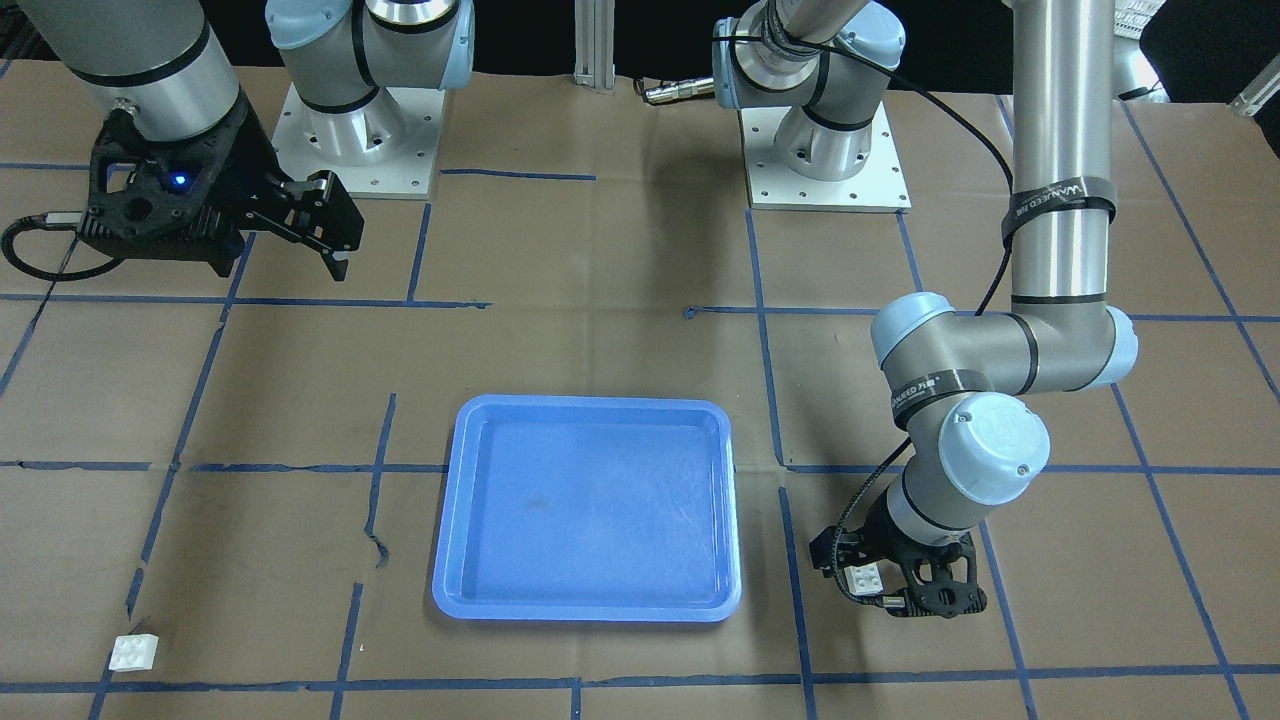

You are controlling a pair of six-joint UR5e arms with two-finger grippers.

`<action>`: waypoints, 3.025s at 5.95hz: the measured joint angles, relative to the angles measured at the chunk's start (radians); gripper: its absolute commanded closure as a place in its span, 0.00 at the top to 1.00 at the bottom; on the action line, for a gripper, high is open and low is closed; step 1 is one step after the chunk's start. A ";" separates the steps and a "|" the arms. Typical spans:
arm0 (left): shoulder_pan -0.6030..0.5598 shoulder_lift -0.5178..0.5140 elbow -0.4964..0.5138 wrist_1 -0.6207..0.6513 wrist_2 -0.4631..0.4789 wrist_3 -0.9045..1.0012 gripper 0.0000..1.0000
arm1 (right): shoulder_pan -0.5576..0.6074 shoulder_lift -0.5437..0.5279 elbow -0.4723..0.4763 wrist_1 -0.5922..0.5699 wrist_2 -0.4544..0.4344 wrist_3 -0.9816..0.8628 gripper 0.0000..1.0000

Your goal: Assemble white blocks and place on blue tray

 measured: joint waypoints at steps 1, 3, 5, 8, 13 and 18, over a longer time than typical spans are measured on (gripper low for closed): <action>0.000 -0.003 0.001 0.011 -0.003 0.000 0.31 | 0.000 0.000 0.000 0.000 0.000 0.000 1.00; 0.000 -0.002 0.002 0.017 -0.007 0.001 0.11 | -0.001 0.000 0.001 0.000 0.000 -0.001 1.00; -0.001 0.011 0.011 0.015 -0.009 0.009 0.11 | -0.001 0.000 0.000 0.000 0.002 -0.003 1.00; -0.153 0.067 0.020 0.003 -0.012 0.035 0.11 | -0.002 0.000 0.001 0.000 0.002 -0.003 1.00; -0.462 0.080 -0.008 0.003 -0.003 0.238 0.12 | -0.002 0.000 -0.001 0.000 -0.004 -0.008 1.00; -0.467 0.072 -0.035 0.015 -0.013 1.140 0.16 | -0.131 0.003 -0.011 -0.024 -0.001 -0.773 1.00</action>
